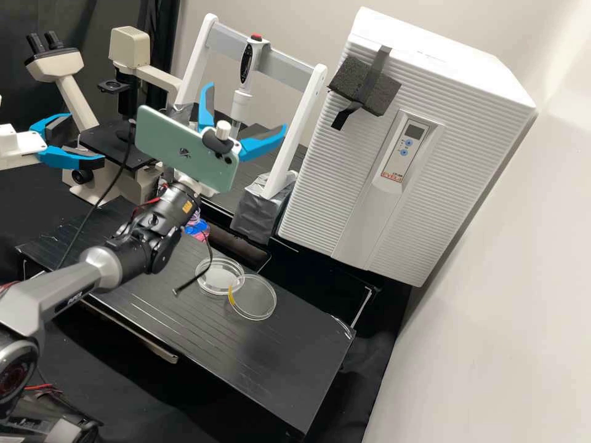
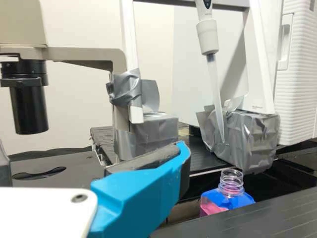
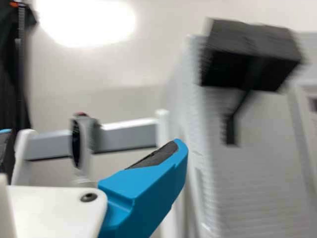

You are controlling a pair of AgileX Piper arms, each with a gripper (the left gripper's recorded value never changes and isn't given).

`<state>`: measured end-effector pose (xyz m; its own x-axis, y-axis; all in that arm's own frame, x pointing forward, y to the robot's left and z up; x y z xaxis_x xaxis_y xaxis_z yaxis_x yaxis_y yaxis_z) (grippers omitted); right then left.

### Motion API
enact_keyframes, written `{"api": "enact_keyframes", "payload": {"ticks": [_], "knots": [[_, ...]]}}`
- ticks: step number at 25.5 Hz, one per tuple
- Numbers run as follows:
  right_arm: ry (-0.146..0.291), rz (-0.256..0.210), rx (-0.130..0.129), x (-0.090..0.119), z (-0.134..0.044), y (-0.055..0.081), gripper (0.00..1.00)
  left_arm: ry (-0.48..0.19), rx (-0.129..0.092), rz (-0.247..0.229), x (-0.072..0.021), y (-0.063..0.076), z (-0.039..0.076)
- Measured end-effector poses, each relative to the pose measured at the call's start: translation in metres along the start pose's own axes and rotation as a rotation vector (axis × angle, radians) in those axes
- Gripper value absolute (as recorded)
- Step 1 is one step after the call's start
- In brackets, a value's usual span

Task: Use the pipette

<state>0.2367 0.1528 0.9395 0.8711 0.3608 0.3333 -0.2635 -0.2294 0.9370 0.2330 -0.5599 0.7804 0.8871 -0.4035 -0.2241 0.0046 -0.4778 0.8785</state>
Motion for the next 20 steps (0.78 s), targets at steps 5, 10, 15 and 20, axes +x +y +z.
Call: {"api": "enact_keyframes", "payload": {"ticks": [5, 10, 15, 20], "knots": [[-0.066, 0.041, -0.017, -0.019, 0.022, 0.006, 1.00, 0.031, 0.054, 0.030, -0.0129, 0.004, 0.003], [-0.076, 0.130, -0.029, -0.033, 0.033, 0.007, 1.00, 0.081, 0.112, 0.118, -0.0271, 0.011, 0.005], [-0.057, 0.212, -0.042, -0.047, 0.051, 0.004, 1.00, 0.090, 0.130, 0.249, -0.0421, 0.012, 0.003], [-0.090, 0.214, -0.038, -0.056, 0.060, 0.000, 1.00, 0.155, 0.087, 0.271, -0.0455, 0.014, -0.003]]}}
